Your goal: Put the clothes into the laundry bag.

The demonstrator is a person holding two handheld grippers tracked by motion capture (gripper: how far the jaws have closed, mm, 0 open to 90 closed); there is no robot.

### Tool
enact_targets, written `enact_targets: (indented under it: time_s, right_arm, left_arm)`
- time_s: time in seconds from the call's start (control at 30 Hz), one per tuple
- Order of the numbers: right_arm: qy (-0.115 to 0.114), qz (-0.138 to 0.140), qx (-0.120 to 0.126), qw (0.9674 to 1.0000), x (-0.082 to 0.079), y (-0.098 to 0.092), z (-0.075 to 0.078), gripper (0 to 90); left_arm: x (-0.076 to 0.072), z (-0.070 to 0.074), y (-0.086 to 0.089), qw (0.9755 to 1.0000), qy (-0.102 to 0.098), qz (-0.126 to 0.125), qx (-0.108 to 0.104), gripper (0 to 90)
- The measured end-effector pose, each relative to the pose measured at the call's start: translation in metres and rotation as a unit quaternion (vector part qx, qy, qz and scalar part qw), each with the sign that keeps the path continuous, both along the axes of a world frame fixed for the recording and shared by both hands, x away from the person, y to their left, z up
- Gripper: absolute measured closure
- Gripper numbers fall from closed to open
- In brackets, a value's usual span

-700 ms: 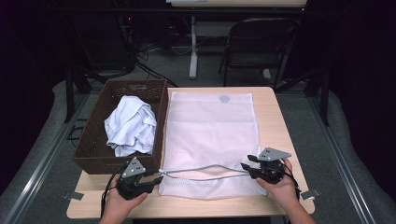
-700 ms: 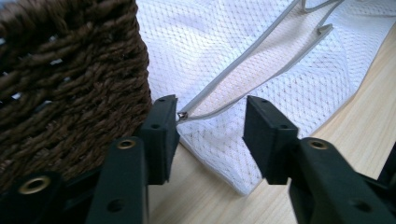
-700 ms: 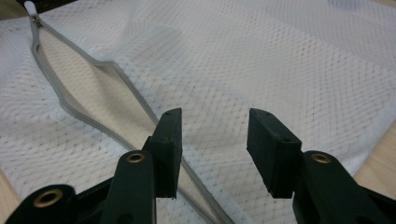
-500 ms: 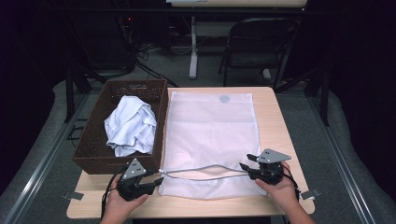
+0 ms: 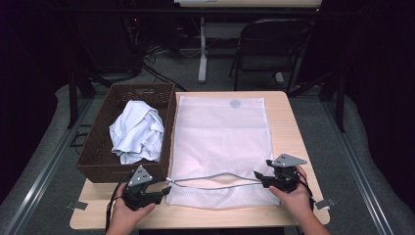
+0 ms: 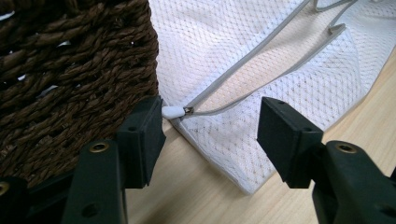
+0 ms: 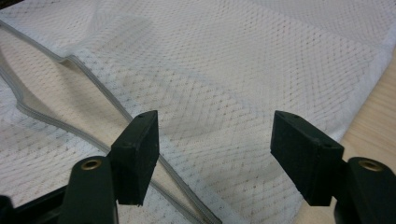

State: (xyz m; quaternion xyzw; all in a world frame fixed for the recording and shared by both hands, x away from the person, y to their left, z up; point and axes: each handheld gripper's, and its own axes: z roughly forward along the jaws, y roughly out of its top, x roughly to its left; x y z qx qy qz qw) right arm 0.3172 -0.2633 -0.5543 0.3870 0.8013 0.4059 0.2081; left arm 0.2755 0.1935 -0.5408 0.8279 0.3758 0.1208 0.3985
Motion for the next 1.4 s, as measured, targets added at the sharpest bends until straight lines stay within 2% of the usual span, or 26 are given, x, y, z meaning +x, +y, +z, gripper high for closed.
enact_targets:
  time_s: [0.23,0.5,0.53,0.6,0.73,0.97,1.4]
  right_arm:
    - [-0.001,-0.003,-0.010,0.9999,0.001,0.002,-0.001,27.7]
    - [-0.002,-0.006,-0.009,0.9999,0.000,0.000,-0.001,25.1]
    - [-0.004,-0.008,-0.012,0.9999,0.000,0.001,-0.001,24.9]
    - [-0.006,-0.009,-0.012,0.9999,0.000,0.001,0.000,24.2]
    - [-0.007,-0.014,-0.008,0.9998,-0.001,-0.001,0.000,23.6]
    - [-0.010,-0.020,-0.005,0.9997,0.000,-0.003,0.001,23.3]
    - [-0.009,-0.022,-0.006,0.9997,0.002,-0.005,0.000,23.4]
  left_arm:
    - [0.000,0.001,0.000,0.9998,0.008,0.000,-0.016,37.6]
    - [-0.005,0.012,0.002,0.9999,-0.007,0.007,-0.010,35.4]
    - [-0.006,0.017,0.003,0.9997,-0.015,0.010,-0.016,35.3]
    - [-0.009,0.023,0.007,0.9994,-0.019,0.013,-0.026,34.1]
    - [-0.012,0.028,0.009,0.9990,-0.027,0.024,-0.026,33.2]
    - [-0.014,0.030,0.011,0.9989,-0.031,0.031,-0.018,33.3]
    - [-0.016,0.032,0.012,0.9986,-0.032,0.035,-0.025,33.2]
